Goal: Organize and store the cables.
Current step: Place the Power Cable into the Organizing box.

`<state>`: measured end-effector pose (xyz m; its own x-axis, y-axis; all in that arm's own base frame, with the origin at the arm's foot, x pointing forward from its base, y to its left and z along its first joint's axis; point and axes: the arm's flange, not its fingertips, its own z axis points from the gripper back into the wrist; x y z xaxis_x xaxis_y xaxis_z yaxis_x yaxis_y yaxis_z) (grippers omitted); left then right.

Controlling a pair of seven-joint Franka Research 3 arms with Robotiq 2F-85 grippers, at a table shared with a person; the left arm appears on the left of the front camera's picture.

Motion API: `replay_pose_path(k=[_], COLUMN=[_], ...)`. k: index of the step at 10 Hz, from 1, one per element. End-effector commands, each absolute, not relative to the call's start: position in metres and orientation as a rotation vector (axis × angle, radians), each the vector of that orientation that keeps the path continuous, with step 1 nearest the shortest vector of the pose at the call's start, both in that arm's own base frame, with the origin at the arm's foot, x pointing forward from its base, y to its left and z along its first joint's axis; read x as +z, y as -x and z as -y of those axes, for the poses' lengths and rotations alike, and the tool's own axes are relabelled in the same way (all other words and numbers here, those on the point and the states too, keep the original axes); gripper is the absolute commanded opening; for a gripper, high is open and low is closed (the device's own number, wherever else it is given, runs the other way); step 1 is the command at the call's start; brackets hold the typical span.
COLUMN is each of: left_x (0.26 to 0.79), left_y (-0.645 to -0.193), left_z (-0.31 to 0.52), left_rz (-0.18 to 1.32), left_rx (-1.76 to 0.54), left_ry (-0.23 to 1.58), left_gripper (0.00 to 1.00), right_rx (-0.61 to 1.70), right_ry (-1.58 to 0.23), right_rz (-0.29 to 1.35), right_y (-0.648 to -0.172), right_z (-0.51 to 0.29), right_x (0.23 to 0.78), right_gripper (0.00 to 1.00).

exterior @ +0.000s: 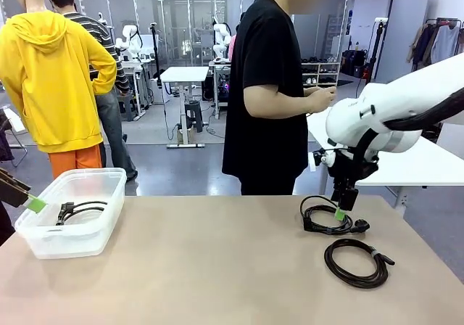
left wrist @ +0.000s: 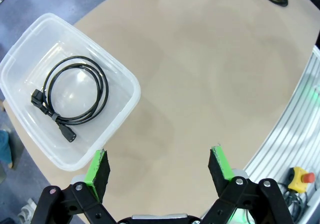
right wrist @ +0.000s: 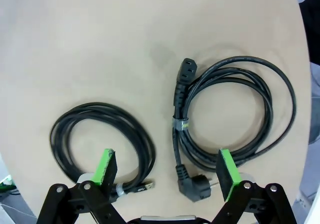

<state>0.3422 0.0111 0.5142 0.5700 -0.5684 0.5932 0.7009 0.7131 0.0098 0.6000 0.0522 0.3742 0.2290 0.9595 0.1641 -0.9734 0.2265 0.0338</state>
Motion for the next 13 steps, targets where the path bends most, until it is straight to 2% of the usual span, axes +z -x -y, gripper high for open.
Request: replay_pose_path(k=[1, 8, 9, 10, 11, 12, 13], left_x=[0.514, 0.514, 0.514, 0.514, 0.514, 0.514, 0.514], left_y=[-0.343, -0.343, -0.343, -0.343, -0.343, -0.343, -0.343], left_z=[-0.011, -0.011, -0.011, -0.011, -0.011, -0.011, -0.011], left_rz=[0.603, 0.603, 0.603, 0.603, 0.603, 0.603, 0.603], left_rx=[-0.748, -0.748, -0.748, -0.748, -0.748, -0.748, -0.748], left_ry=[0.229, 0.229, 0.229, 0.229, 0.229, 0.229, 0.229], left_gripper=[1.0, 1.0, 1.0, 1.0, 1.0, 1.0, 1.0], right_rx=[1.316, 1.25, 1.245, 1.249, 1.253, 1.257, 1.258], right_ry=[-0.098, -0.059, -0.055, -0.051, -0.048, -0.045, -0.041], right_rz=[0.092, 0.075, 0.075, 0.068, 0.062, 0.055, 0.044], right_y=[-0.619, -0.638, -0.638, -0.638, -0.638, -0.636, -0.635], right_z=[-0.057, -0.065, -0.066, -0.067, -0.069, -0.07, -0.072], right_x=[0.357, 0.296, 0.295, 0.294, 0.294, 0.295, 0.296], right_gripper=[1.0, 1.0, 0.85, 0.44, 0.25, 0.0, 0.0])
